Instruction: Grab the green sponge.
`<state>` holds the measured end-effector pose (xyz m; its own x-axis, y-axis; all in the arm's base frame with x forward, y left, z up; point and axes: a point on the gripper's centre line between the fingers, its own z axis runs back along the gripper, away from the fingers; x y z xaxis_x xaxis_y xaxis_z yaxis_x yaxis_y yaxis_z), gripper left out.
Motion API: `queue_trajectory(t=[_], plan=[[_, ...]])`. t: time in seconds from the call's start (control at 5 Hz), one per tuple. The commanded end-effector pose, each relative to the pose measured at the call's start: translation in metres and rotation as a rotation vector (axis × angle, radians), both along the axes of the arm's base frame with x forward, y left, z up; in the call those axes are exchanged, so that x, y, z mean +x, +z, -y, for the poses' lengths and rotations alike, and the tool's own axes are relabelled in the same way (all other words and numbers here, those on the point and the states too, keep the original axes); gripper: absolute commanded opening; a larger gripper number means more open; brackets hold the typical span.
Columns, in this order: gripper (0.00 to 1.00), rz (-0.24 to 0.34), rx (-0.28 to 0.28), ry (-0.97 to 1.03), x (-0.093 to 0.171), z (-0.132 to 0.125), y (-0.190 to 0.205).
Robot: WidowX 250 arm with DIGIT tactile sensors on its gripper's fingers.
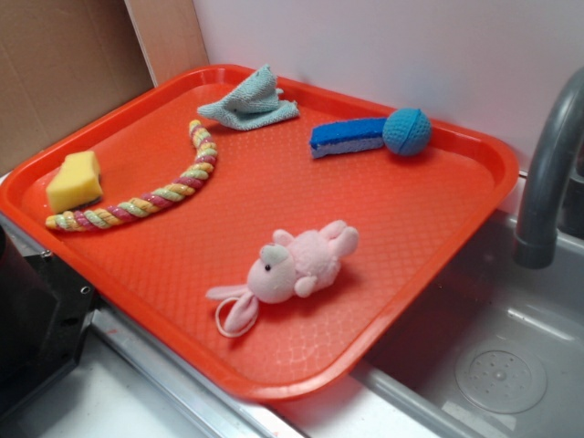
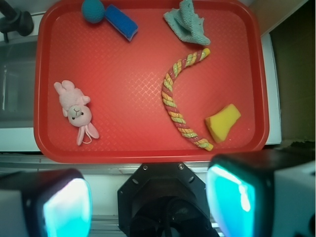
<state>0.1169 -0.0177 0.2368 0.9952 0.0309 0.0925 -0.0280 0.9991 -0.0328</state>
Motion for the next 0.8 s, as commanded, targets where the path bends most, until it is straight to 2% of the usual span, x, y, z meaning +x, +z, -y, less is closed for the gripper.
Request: queue_trajectory(t=[0.0,0.2,0.4,0.6], plan=[[1.0,0.0,0.0,0.0,0.0,0.0,0.0],[1.0,-0.222,-0.012,0.099,0.03,-0.05,-0.05],[1.0,-0.195,0.038,0.357,0.034,-0.089,-0.095],[1.0,-0.038,0.055,0.617,0.036,-0.098,-0.127]])
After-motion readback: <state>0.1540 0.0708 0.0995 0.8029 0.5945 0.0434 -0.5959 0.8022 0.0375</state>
